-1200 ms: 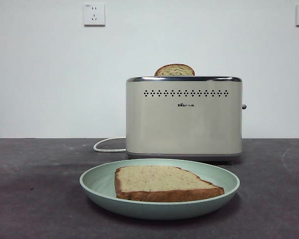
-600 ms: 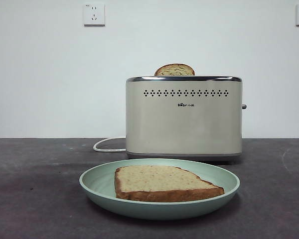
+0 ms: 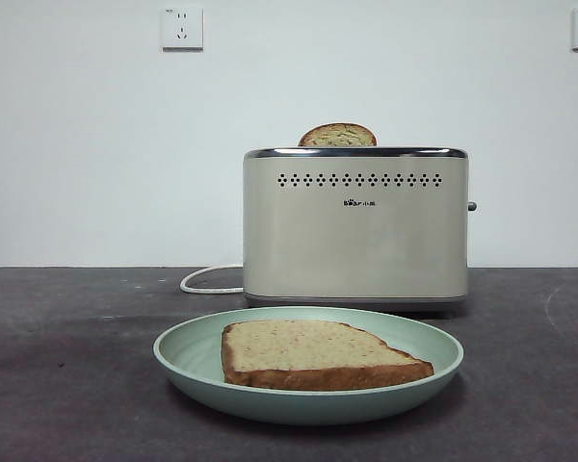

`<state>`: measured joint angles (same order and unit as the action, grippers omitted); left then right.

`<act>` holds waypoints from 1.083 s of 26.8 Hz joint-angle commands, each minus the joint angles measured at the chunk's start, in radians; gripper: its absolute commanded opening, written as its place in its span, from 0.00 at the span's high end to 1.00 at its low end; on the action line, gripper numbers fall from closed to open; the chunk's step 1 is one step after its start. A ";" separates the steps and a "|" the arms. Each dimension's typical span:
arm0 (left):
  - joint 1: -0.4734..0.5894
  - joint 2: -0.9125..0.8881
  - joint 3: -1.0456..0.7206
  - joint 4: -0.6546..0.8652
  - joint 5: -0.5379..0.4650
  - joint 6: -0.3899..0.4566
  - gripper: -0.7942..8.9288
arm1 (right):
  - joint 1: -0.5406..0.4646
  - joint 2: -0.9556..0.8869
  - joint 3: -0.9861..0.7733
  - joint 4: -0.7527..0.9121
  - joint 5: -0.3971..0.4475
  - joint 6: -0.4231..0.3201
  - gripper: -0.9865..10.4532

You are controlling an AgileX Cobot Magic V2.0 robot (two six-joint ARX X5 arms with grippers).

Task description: Take the bread from the toaster,put the bread on the plate,put the plate on the table

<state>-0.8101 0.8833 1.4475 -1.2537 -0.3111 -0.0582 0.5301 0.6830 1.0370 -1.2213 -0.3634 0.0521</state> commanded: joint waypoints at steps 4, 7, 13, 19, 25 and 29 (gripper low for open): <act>0.089 -0.026 -0.026 0.420 0.039 0.147 0.92 | 0.001 -0.003 -0.002 0.008 0.003 -0.005 0.91; 0.245 -0.093 -0.201 0.880 0.338 0.318 0.92 | 0.001 -0.003 -0.002 0.008 0.003 -0.006 0.91; 0.447 -0.258 -0.634 1.289 0.470 0.323 0.92 | 0.001 -0.003 -0.002 0.008 0.003 -0.005 0.91; 0.597 -0.427 -0.978 1.344 0.466 0.317 0.92 | 0.001 -0.003 -0.002 0.008 0.003 -0.005 0.91; 0.730 -0.598 -1.215 1.342 0.459 0.241 0.92 | 0.001 -0.003 -0.002 0.008 0.003 -0.005 0.91; 0.784 -0.695 -1.325 1.338 0.444 0.203 0.92 | 0.001 -0.003 -0.002 0.008 0.003 -0.005 0.91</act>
<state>-0.0319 0.1993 0.1432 0.0803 0.1356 0.1726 0.5301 0.6827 1.0370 -1.2209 -0.3630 0.0521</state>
